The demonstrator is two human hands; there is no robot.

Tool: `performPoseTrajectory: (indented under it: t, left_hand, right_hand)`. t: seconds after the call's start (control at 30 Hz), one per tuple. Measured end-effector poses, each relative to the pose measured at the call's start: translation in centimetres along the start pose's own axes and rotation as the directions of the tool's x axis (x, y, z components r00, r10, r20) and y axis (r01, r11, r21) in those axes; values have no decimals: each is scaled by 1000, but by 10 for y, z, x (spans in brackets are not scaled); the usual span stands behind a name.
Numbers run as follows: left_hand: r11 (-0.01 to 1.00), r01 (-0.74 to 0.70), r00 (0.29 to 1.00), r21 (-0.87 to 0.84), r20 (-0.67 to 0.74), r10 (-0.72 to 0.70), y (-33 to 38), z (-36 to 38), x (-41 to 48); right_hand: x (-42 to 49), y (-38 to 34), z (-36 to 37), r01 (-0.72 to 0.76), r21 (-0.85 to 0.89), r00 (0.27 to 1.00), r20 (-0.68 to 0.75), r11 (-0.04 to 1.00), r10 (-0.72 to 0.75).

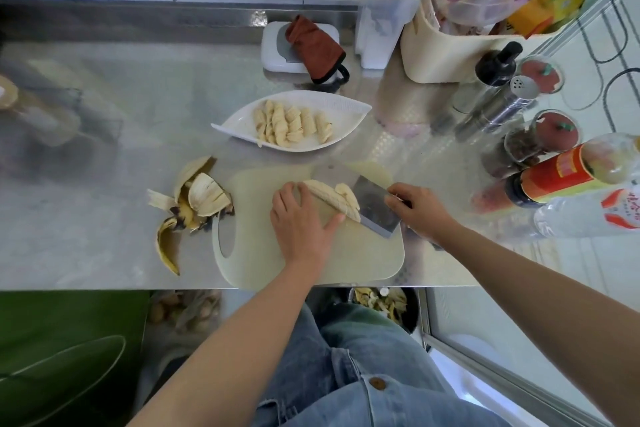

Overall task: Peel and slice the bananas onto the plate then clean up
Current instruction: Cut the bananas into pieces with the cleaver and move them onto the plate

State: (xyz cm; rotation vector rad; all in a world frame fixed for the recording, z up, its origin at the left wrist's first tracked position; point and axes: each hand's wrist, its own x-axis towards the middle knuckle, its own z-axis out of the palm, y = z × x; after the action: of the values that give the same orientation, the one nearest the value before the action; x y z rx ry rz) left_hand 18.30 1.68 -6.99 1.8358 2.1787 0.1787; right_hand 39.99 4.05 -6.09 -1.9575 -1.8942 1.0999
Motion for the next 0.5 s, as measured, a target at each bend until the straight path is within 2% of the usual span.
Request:
performPoseTrajectory:
  t: [0.33,0.5]
  left_hand:
    - [993,-56,998,-105,-5,56,-6,-3,3]
    - [976,-169,986,-137,-25,167,-3,-10,8]
  right_hand:
    - [-8,-6,0,-27,88,998,57,996,22]
    - [-12,-5,-7,-118,370,991,109,921,83]
